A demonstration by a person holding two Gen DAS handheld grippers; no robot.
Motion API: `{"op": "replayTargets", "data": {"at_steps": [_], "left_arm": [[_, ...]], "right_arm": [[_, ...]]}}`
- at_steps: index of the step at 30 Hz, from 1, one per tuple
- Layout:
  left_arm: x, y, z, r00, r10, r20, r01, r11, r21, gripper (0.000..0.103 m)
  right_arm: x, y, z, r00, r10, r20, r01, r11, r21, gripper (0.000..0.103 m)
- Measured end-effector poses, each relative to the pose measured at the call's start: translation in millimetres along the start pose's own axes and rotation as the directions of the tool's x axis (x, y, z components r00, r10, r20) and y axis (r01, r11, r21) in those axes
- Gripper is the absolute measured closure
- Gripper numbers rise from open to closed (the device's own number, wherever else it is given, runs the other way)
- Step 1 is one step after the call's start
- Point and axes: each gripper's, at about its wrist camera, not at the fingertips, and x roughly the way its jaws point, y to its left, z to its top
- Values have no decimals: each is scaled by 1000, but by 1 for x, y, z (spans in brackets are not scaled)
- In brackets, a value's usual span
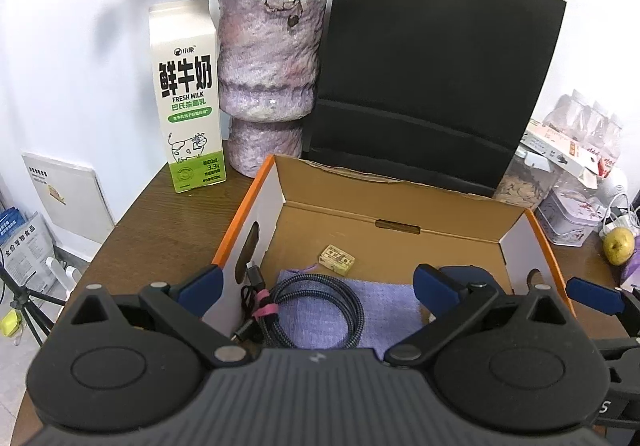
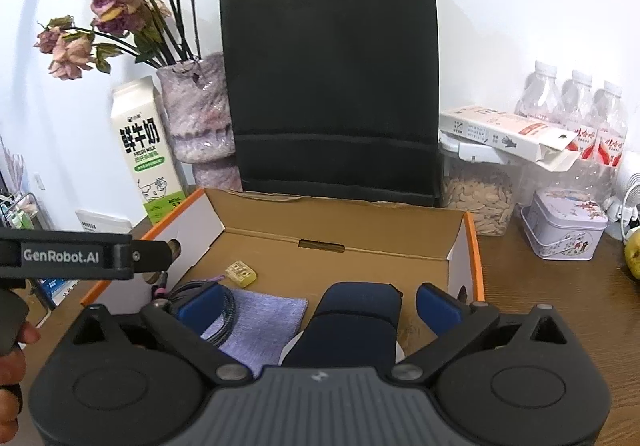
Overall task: Organize objects
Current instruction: 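Open the left gripper to drop the cable while the right releases the pouch, then withdraw both tools from the box toward the lavender cloth and white lid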
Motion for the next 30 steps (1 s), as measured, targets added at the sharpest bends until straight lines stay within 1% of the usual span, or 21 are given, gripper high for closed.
{"op": "replayTargets", "data": {"at_steps": [14,30], "left_arm": [[-63,-3,-15,999,-21,36,20,1000,14,0],[-133,-7,-53,998,-30,62,28,999,30,0]], "right_arm": [[-67,10,-8,999,-20,40,21,999,-26,0],[-146,14,-43,997,-35,69,39,998,-50,0]]}}
